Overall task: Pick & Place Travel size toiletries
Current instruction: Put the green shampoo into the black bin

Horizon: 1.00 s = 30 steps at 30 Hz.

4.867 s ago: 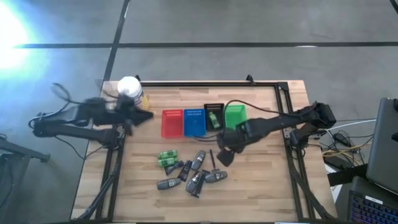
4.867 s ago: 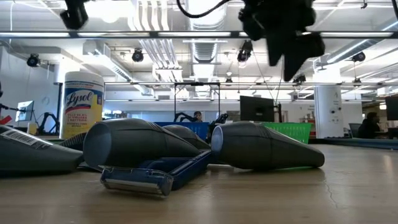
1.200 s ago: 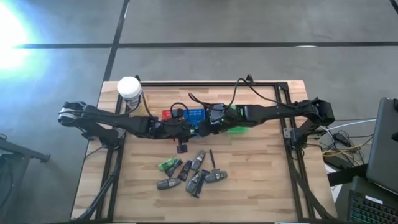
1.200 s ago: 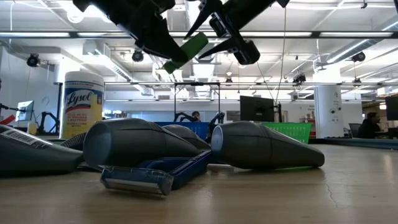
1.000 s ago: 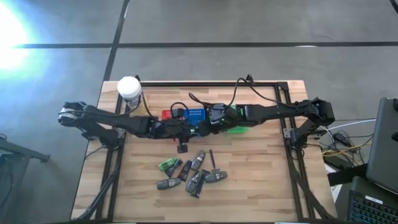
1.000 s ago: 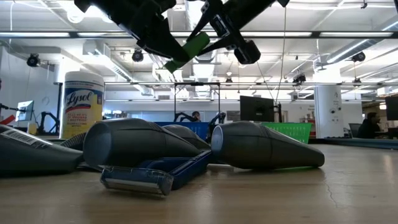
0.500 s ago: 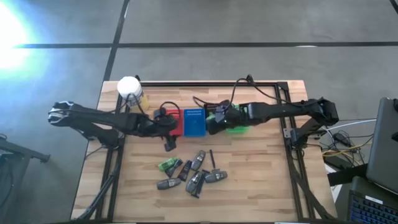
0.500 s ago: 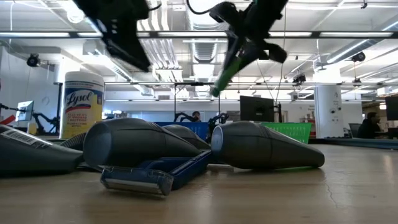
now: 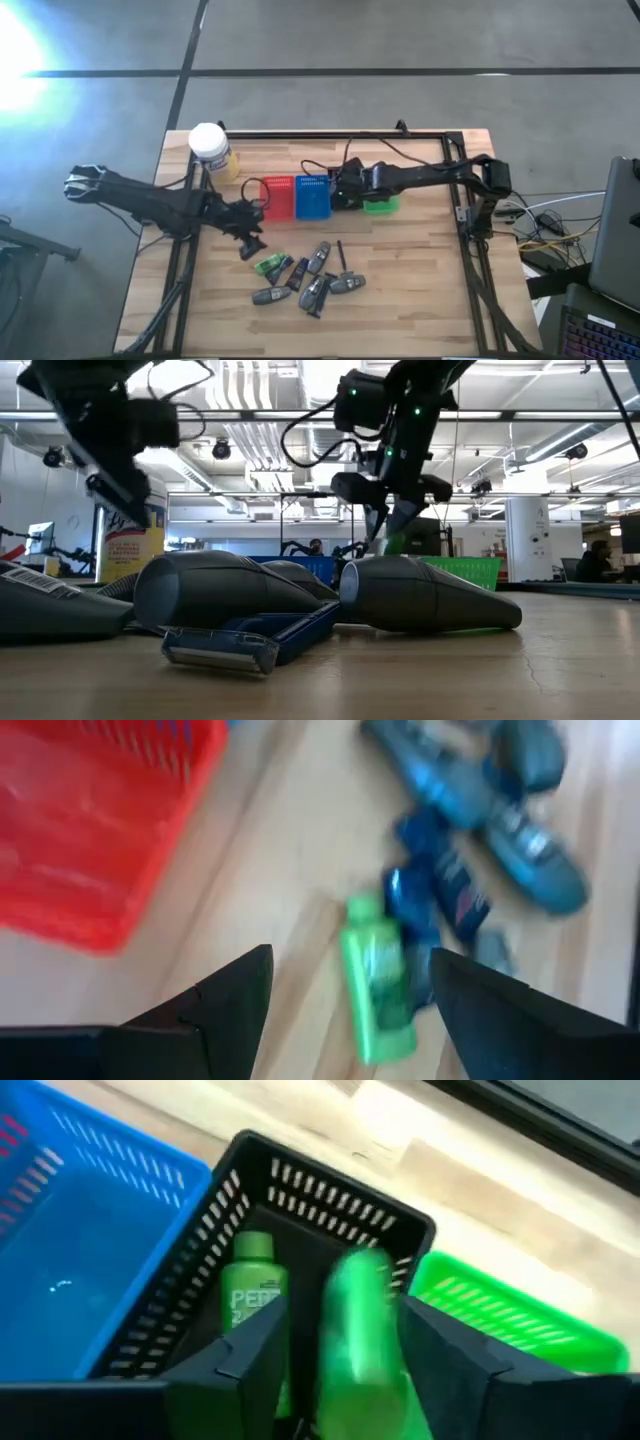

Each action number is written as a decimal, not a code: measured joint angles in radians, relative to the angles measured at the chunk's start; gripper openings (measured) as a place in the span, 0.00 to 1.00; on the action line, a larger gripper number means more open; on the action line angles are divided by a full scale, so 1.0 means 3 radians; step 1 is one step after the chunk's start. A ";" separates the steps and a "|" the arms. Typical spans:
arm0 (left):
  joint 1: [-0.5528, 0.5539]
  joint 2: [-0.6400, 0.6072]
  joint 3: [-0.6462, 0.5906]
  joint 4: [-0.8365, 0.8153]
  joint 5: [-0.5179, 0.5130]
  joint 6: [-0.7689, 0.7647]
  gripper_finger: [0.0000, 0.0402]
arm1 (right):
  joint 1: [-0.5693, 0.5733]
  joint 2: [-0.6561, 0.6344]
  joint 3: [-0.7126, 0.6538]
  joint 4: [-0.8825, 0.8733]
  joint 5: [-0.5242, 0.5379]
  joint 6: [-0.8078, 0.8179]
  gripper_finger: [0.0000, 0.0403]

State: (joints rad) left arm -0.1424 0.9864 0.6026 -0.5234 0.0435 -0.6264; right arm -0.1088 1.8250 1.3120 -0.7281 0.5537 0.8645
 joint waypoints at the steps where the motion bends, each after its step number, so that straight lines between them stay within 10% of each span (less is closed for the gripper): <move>1: -0.0038 -0.0003 -0.0057 -0.0002 0.0062 -0.0001 0.68 | 0.0004 0.0017 0.0014 0.0003 -0.0003 -0.0002 0.49; 17: -0.0828 0.0595 -0.0072 0.0349 -0.0337 -0.0209 0.68 | 0.0232 -0.0296 0.0251 -0.0449 0.0200 -0.0069 0.82; 30: -0.1000 0.1603 0.0196 0.0362 -0.0442 -0.0668 0.68 | 0.0263 -0.0302 0.0248 -0.0621 0.0260 -0.0264 0.88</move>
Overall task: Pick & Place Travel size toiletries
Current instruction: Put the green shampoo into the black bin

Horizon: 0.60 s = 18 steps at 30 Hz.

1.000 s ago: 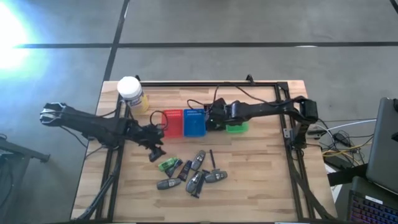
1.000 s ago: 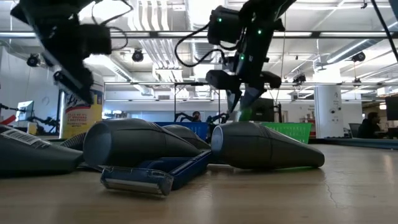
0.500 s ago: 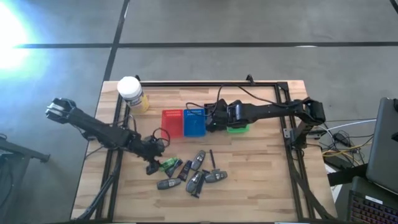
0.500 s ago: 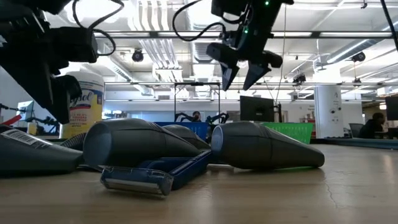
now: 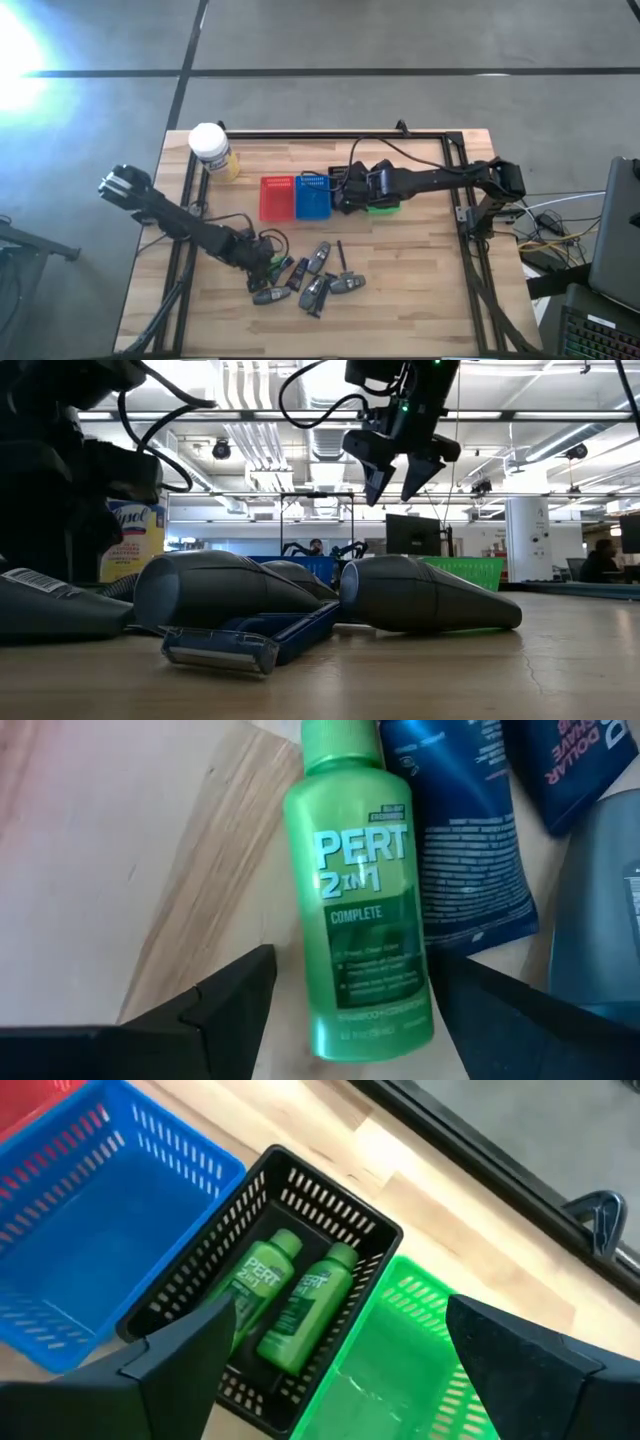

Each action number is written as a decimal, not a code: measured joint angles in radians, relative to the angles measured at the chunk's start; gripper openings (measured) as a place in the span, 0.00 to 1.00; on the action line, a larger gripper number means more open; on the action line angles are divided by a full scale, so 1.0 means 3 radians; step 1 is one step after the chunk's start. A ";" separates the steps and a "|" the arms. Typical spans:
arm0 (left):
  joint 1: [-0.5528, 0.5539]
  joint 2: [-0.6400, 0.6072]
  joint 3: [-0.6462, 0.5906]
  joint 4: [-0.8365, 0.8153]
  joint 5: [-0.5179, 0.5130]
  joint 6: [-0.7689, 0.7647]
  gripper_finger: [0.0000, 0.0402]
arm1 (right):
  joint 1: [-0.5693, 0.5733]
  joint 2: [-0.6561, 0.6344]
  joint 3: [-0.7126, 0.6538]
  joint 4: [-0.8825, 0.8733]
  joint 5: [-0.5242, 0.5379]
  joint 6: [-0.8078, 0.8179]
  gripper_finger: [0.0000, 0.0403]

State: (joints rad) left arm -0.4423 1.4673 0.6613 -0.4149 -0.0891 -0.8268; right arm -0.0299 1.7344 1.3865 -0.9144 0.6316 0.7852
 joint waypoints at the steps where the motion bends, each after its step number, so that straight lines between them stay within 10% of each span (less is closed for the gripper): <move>1: 0.0000 0.0060 0.0003 -0.0003 0.0003 0.0021 0.68 | 0.0000 0.0000 -0.0001 -0.0001 -0.0023 -0.0024 0.88; 18: 0.0017 -0.0579 0.0025 -0.0388 -0.0398 0.0406 0.35 | -0.0133 -0.0062 -0.0004 0.0965 -0.2344 0.0222 0.74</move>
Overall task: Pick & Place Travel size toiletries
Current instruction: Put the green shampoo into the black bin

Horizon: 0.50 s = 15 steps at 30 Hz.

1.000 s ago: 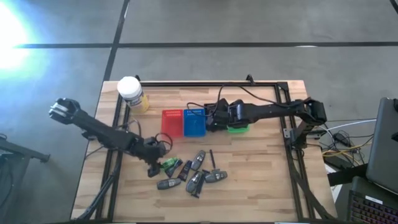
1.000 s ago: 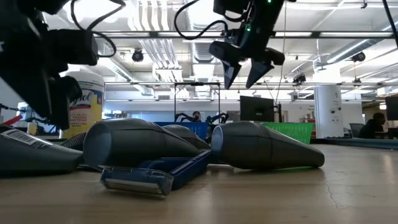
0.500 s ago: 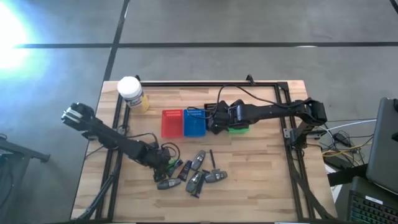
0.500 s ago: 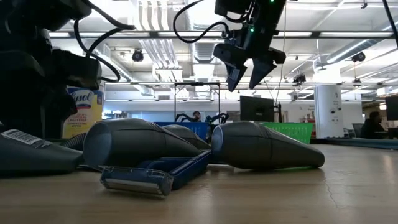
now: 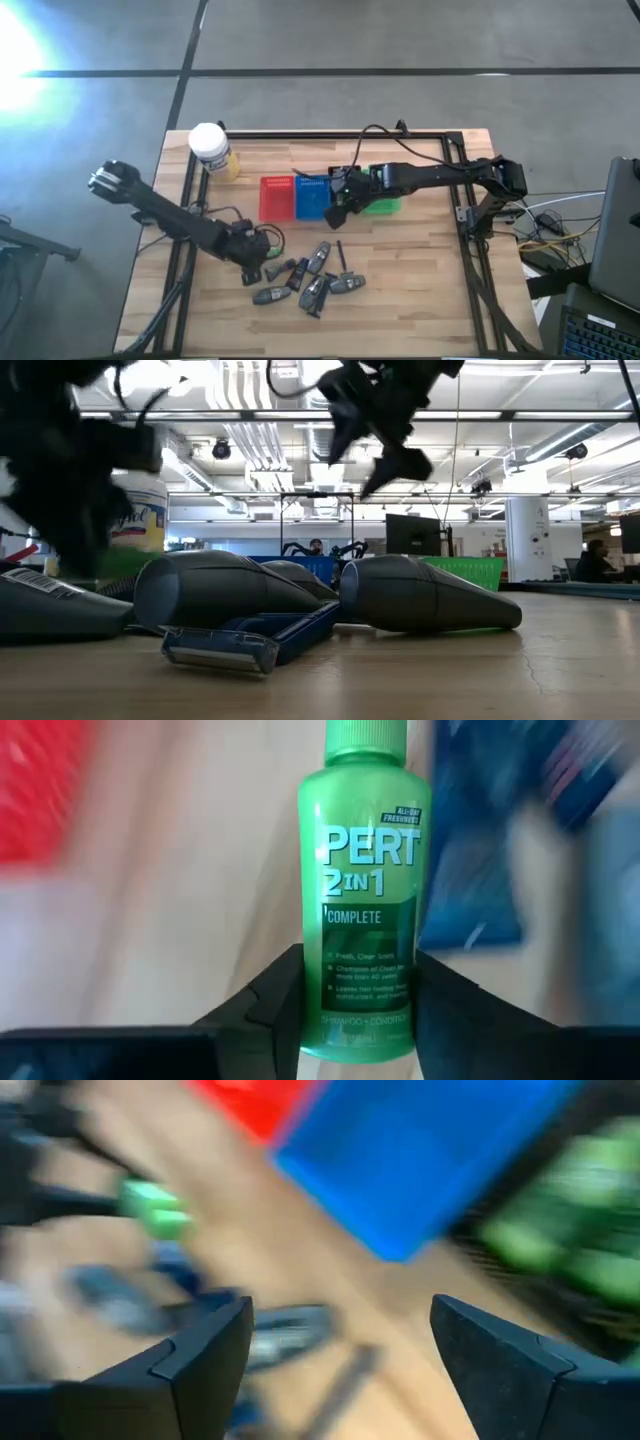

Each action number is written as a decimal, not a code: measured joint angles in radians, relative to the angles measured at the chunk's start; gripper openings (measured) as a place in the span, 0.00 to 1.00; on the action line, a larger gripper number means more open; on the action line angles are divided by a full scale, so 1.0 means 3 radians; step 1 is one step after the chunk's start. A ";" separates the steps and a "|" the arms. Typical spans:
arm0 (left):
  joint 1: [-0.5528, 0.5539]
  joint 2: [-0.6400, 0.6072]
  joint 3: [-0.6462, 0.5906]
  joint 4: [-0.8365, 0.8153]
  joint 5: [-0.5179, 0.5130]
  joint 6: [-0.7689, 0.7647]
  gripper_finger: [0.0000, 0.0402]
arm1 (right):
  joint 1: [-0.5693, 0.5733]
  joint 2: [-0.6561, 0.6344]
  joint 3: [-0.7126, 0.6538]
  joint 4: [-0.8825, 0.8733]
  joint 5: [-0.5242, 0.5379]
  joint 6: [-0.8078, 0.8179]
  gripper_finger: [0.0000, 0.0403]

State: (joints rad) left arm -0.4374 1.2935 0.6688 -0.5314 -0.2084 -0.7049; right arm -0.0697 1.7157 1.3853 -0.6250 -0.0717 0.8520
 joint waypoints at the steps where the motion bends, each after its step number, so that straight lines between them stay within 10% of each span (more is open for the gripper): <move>1: 0.0000 -0.0105 0.0000 0.0000 -0.0116 0.0018 0.35 | -0.0007 0.0001 -0.0001 0.0182 -0.0105 0.0051 0.74; 8: 0.0049 -0.0691 0.0000 0.0386 -0.1096 0.0511 0.35 | -0.0095 0.0005 -0.0017 0.0921 -0.0301 0.0459 0.76; 15: 0.0455 -0.0616 0.0071 0.0806 -0.1065 0.1189 0.35 | -0.0096 0.0006 -0.0017 0.1070 -0.0316 0.0694 0.78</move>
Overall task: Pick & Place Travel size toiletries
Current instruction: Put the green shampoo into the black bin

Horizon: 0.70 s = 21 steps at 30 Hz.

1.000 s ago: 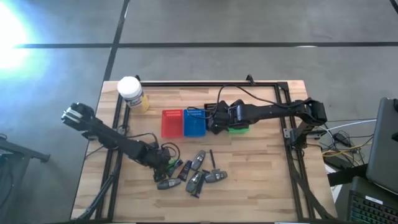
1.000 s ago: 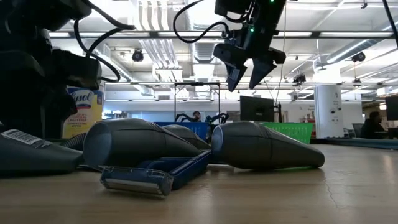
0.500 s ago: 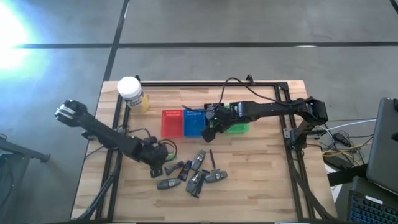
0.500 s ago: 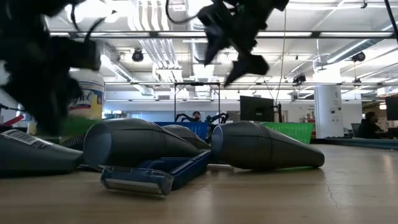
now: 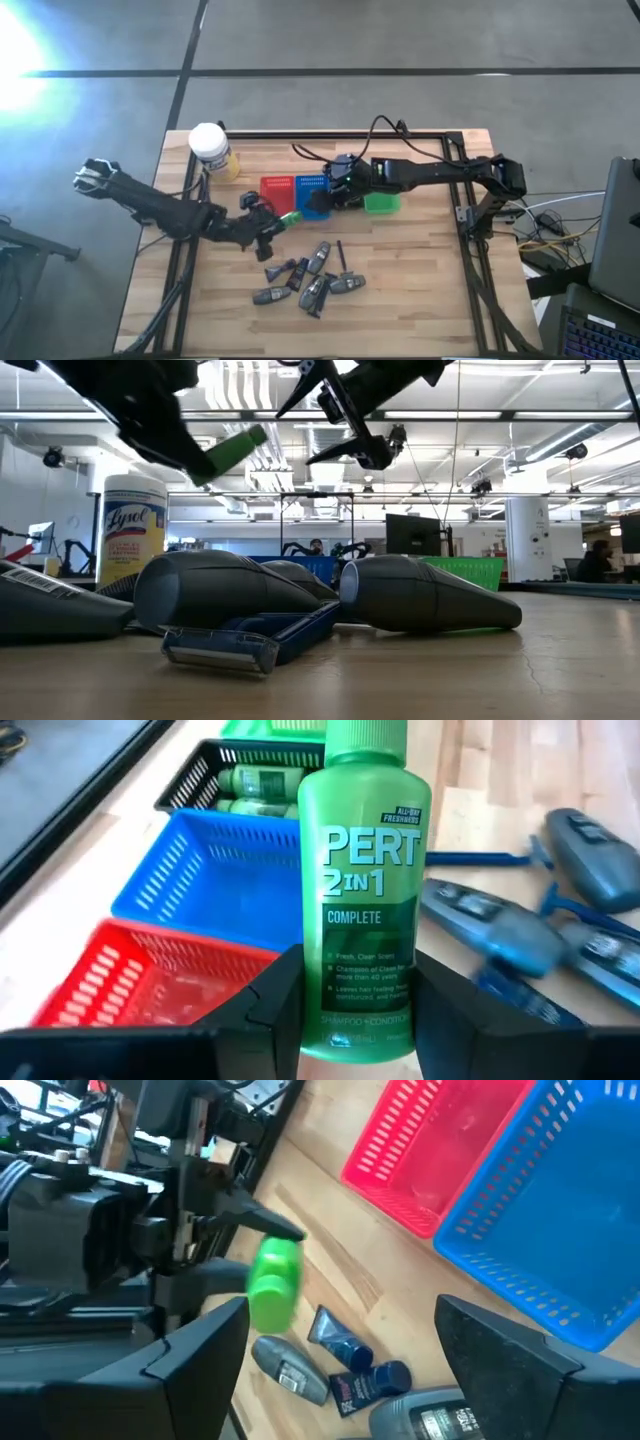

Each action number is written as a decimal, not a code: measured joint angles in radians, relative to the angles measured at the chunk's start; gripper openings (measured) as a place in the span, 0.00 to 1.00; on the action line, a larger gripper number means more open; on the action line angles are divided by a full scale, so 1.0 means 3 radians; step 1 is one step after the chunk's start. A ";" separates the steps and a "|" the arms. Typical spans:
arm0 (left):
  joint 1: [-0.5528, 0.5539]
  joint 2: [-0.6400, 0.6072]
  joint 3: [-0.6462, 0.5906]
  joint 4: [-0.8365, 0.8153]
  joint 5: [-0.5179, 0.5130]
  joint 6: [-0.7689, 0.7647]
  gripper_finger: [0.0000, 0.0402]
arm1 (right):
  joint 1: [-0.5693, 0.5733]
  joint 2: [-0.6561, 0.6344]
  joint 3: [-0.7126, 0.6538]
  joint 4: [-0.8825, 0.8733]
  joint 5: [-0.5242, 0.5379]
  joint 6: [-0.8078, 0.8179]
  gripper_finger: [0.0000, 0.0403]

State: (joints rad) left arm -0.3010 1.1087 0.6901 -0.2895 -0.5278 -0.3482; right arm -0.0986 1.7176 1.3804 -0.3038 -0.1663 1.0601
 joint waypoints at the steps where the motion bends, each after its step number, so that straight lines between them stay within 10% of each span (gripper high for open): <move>1: 0.0075 0.0033 0.0016 0.0011 0.0029 0.0054 0.35 | 0.0000 0.0000 0.0000 -0.0001 0.0001 0.0023 0.79; 21: 0.0524 0.0629 0.0558 0.0497 0.0332 0.0980 0.36 | 0.0008 0.0003 -0.0001 -0.0006 0.0009 0.0131 0.73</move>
State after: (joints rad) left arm -0.1436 1.2973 0.8576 -0.1403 -0.4282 -0.0541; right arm -0.0963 1.7184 1.3800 -0.3058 -0.1635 1.0995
